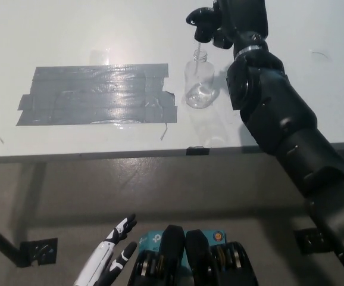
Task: The robot grabs the black lid of the spray bottle on the desk and places it on the black area of the desk
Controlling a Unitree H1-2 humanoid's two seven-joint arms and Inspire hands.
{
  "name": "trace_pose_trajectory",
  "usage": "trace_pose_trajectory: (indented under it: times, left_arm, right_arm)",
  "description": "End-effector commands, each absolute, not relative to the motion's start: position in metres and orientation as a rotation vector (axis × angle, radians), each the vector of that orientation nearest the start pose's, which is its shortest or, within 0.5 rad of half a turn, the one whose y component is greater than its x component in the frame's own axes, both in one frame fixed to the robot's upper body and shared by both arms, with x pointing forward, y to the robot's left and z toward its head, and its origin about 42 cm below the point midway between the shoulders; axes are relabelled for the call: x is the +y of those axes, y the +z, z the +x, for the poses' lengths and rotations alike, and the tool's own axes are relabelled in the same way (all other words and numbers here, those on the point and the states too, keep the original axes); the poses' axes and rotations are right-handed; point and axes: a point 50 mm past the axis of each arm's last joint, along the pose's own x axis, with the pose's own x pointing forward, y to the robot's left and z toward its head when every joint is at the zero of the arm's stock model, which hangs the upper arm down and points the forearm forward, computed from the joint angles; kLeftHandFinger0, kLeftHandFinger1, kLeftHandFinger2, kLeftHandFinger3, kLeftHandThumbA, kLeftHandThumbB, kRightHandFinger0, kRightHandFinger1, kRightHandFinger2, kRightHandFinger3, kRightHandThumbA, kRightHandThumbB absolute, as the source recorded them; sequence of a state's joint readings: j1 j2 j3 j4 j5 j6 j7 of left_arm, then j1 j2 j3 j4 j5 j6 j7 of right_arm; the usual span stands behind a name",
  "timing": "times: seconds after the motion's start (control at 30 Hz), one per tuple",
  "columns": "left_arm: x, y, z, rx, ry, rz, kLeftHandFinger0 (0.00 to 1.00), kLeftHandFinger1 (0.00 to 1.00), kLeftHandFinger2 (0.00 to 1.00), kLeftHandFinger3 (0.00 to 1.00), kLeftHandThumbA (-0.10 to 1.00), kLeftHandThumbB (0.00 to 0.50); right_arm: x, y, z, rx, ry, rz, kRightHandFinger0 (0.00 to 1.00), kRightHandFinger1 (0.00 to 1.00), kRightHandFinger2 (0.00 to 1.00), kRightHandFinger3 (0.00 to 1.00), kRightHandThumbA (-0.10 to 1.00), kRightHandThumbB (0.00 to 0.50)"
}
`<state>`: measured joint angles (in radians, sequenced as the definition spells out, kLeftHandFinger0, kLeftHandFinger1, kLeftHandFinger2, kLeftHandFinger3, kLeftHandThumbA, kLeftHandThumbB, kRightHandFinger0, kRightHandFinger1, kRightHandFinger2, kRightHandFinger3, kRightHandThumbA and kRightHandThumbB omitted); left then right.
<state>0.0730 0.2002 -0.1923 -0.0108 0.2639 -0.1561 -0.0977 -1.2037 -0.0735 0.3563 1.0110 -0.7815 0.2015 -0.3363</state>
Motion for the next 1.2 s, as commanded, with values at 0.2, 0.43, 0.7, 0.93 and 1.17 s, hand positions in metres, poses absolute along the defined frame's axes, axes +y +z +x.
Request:
trace_pose_trajectory:
  times: [0.2, 0.43, 0.7, 0.93, 1.17]
  left_arm:
    - [0.22, 0.092, 0.255, -0.134, -0.346, 0.486, 1.0, 1.0, 1.0, 1.0, 1.0, 0.207]
    - [0.222, 0.092, 0.256, -0.138, -0.338, 0.478, 1.0, 1.0, 1.0, 1.0, 1.0, 0.201]
    - [0.224, 0.096, 0.259, -0.134, -0.331, 0.487, 1.0, 1.0, 1.0, 1.0, 1.0, 0.207]
    - [0.225, 0.096, 0.261, -0.137, -0.322, 0.481, 1.0, 1.0, 1.0, 1.0, 1.0, 0.211]
    - [0.226, 0.095, 0.26, -0.129, -0.315, 0.478, 1.0, 1.0, 1.0, 1.0, 1.0, 0.217]
  right_arm:
    - [-0.097, 0.45, 0.567, -0.62, -0.312, -1.038, 0.0, 0.01, 0.31, 0.35, 0.7, 0.093]
    - [-0.134, 0.496, 0.557, -0.702, -0.484, -0.848, 0.0, 0.08, 0.45, 0.56, 0.53, 0.076]
    - [-0.18, 0.494, 0.561, -0.638, -0.522, -0.76, 0.0, 0.0, 0.27, 0.33, 0.46, 0.065]
    - [-0.197, 0.45, 0.57, -0.422, -0.49, -0.431, 0.0, 0.0, 0.06, 0.03, 0.39, 0.13]
    - [-0.195, 0.394, 0.582, -0.245, -0.457, -0.386, 0.0, 0.0, 0.27, 0.01, 0.27, 0.129]
